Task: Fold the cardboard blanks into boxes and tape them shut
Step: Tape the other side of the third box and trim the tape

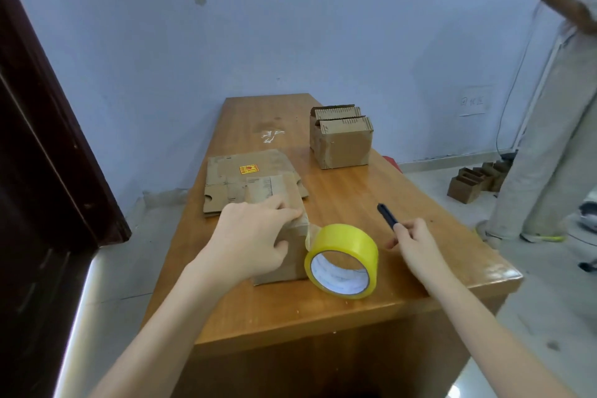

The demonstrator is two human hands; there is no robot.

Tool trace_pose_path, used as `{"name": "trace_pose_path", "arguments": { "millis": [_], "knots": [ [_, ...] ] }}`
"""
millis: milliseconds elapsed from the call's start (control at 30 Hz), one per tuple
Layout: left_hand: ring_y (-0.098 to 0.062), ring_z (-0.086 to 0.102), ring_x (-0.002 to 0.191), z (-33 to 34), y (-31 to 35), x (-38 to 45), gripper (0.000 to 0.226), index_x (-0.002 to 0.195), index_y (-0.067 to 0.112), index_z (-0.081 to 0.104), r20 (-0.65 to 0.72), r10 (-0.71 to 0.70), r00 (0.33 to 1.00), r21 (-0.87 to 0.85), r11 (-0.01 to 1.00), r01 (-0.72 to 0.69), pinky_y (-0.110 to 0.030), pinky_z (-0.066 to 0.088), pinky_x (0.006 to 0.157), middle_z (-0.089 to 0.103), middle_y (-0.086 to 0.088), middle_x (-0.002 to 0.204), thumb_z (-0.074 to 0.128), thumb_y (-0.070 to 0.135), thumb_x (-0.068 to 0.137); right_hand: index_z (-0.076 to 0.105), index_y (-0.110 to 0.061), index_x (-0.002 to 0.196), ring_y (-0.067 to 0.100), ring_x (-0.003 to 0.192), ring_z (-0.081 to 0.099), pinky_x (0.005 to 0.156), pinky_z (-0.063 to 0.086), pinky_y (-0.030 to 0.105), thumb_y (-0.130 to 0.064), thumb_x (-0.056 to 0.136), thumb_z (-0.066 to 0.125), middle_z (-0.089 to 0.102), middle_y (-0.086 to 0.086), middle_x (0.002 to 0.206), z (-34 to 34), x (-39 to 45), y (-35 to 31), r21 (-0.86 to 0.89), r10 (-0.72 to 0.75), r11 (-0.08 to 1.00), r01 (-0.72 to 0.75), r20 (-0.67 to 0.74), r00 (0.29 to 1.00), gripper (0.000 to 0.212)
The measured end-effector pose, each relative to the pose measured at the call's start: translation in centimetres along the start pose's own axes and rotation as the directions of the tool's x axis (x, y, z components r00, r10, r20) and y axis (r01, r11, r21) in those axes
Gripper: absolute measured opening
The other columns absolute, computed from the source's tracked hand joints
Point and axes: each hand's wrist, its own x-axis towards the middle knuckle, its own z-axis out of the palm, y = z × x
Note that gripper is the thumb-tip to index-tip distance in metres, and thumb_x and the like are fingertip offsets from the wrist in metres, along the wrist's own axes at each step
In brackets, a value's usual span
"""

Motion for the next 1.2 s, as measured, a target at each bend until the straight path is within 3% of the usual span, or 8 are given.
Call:
{"name": "trace_pose_path", "arguments": {
  "millis": [267, 500, 600, 667, 733, 867, 1000, 1200],
  "knots": [
    [-0.020, 0.063, 0.073, 0.8, -0.1, -0.1, 0.057, 0.130, 0.034, 0.054, -0.052, -0.001, 0.999, -0.060, 0.998, -0.002, -0.020, 0.025, 0.048, 0.058, 0.013, 0.108, 0.041, 0.043, 0.075, 0.056, -0.005, 0.097, 0.031, 0.087, 0.051, 0.062, 0.029, 0.032, -0.027, 0.100, 0.039, 0.050, 0.009, 0.091, 0.7, 0.9, 0.3, -0.544, -0.151, 0.838, 0.038, -0.164, 0.975, 0.027],
    [-0.018, 0.061, 0.084, 0.6, 0.0, -0.1, 0.050, 0.137, 0.038, 0.042, -0.078, -0.003, 0.997, -0.025, 1.000, 0.001, -0.021, 0.025, 0.050, 0.052, 0.013, 0.119, 0.047, 0.039, 0.088, 0.052, -0.003, 0.104, 0.036, 0.103, 0.048, 0.075, 0.037, 0.037, -0.026, 0.098, 0.040, 0.049, 0.019, 0.110, 1.8, 1.2, 0.3, -0.813, -0.154, 0.583, 0.002, -0.108, 0.982, 0.027],
    [-0.020, 0.062, 0.072, 1.0, -0.3, -0.1, 0.049, 0.130, 0.034, 0.052, -0.071, 0.003, 0.997, -0.053, 0.999, -0.007, -0.020, 0.020, 0.046, 0.058, 0.011, 0.110, 0.045, 0.039, 0.081, 0.057, 0.004, 0.094, 0.040, 0.094, 0.052, 0.074, 0.043, 0.043, -0.022, 0.093, 0.052, 0.052, 0.024, 0.099, 1.8, 1.2, -2.0, -0.745, -0.387, 0.640, 0.188, -0.101, 0.917, 0.026],
    [-0.021, 0.061, 0.062, 1.4, -0.5, 0.0, 0.050, 0.124, 0.032, 0.059, -0.097, 0.016, 0.995, -0.042, 0.999, -0.020, -0.019, 0.017, 0.045, 0.061, 0.010, 0.100, 0.047, 0.039, 0.076, 0.059, -0.003, 0.101, 0.033, 0.099, 0.053, 0.080, 0.043, 0.040, -0.028, 0.097, 0.045, 0.056, 0.014, 0.105, 1.6, 0.6, -5.5, -0.585, -0.437, 0.710, 0.392, 0.070, 0.897, 0.029],
    [-0.021, 0.061, 0.067, 1.3, -0.4, 0.2, 0.047, 0.126, 0.034, 0.056, -0.108, 0.014, 0.994, -0.020, 1.000, -0.017, -0.020, 0.023, 0.046, 0.060, 0.010, 0.103, 0.047, 0.038, 0.079, 0.062, -0.013, 0.096, 0.024, 0.091, 0.058, 0.081, 0.046, 0.038, -0.041, 0.097, 0.039, 0.063, 0.005, 0.097, 1.8, -0.3, -9.2, -0.390, -0.300, 0.803, 0.451, 0.389, 0.871, 0.036],
    [-0.021, 0.061, 0.085, 1.0, -0.4, 0.3, 0.043, 0.132, 0.039, 0.045, -0.116, 0.018, 0.993, -0.003, 1.000, -0.018, -0.024, 0.038, 0.058, 0.055, 0.010, 0.113, 0.045, 0.036, 0.088, 0.042, -0.016, 0.064, 0.016, 0.057, 0.034, 0.056, 0.029, 0.029, -0.047, 0.094, 0.041, 0.037, -0.002, 0.062, 3.1, -1.0, -13.1, -0.461, -0.026, 0.729, 0.506, 0.720, 0.693, 0.044],
    [-0.023, 0.063, 0.084, 0.8, -1.1, 0.3, 0.040, 0.127, 0.038, 0.053, -0.126, 0.034, 0.991, -0.056, 0.998, -0.042, -0.025, 0.028, 0.052, 0.060, 0.008, 0.104, 0.047, 0.034, 0.088, 0.068, -0.018, 0.079, 0.015, 0.072, 0.054, 0.073, 0.046, 0.032, -0.050, 0.086, 0.051, 0.058, -0.002, 0.076, 2.5, -0.7, -13.3, -0.360, 0.011, 0.848, 0.389, 0.747, 0.665, 0.037],
    [-0.022, 0.061, 0.092, 1.0, -0.5, 0.5, 0.038, 0.129, 0.037, 0.049, -0.135, 0.008, 0.991, -0.029, 1.000, -0.012, -0.027, 0.034, 0.062, 0.056, 0.008, 0.110, 0.044, 0.036, 0.091, 0.069, -0.012, 0.102, 0.024, 0.092, 0.065, 0.089, 0.053, 0.036, -0.035, 0.091, 0.056, 0.070, 0.005, 0.104, 1.8, -0.9, -10.9, -0.256, -0.094, 0.895, 0.364, 0.691, 0.717, 0.029]
  ]
}}
